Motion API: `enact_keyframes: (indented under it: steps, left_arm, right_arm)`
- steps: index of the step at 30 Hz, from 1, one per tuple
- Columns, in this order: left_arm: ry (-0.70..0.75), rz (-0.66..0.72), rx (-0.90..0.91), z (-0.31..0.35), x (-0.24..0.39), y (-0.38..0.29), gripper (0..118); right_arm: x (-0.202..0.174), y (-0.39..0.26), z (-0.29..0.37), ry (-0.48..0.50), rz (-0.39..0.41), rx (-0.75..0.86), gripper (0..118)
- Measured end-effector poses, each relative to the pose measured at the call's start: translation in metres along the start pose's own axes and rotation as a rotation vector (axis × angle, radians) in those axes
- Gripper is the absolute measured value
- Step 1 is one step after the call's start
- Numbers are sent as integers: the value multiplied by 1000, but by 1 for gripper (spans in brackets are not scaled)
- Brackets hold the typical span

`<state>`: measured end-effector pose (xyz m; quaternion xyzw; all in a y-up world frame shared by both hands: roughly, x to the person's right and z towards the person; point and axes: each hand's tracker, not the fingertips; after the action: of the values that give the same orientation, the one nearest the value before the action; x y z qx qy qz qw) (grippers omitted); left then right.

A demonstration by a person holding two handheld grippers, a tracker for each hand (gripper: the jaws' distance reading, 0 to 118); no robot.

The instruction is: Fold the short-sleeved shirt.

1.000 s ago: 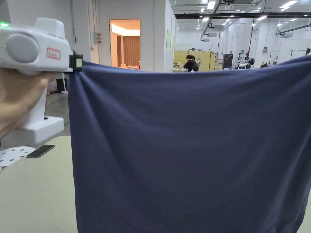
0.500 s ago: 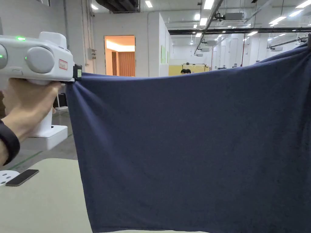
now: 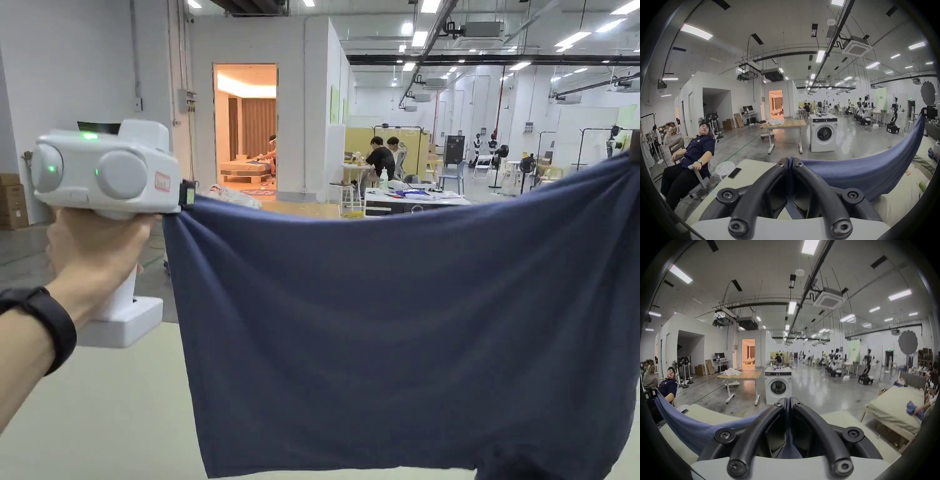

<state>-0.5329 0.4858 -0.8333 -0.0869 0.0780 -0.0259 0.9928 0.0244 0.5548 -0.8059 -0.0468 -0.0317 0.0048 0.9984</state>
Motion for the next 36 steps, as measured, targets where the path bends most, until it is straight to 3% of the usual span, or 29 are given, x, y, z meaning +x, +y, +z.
enact_keyframes:
  steps: [6, 14, 17, 22, 24, 28, 34, 36]
  left_arm:
    - [-57, -51, -64, 37, 5, -49, 0]
    - [-170, 31, -109, 124, -6, -124, 0]
    - [-254, 180, -105, 168, -15, -169, 0]
    - [-261, 255, -122, 244, -29, -258, 0]
    - [-307, 347, -148, 272, -30, -299, 0]
    - [-306, 340, -208, 319, -30, -363, 0]
    - [-230, 343, -417, 361, -34, -444, 0]
    - [-242, 295, -464, 370, -30, -462, 0]
  right_arm:
    - [18, -51, 30, 94, -141, -91, 2]
    - [50, -117, 126, 167, -118, -102, 2]
    - [59, -154, 176, 169, -42, -75, 2]
    - [78, -234, 259, 227, -63, -112, 2]
    - [79, -273, 296, 258, -55, -140, 2]
    - [80, -347, 358, 226, -156, -227, 2]
    - [82, -426, 430, 147, -218, -392, 2]
    - [87, -443, 441, 86, -289, -409, 2]
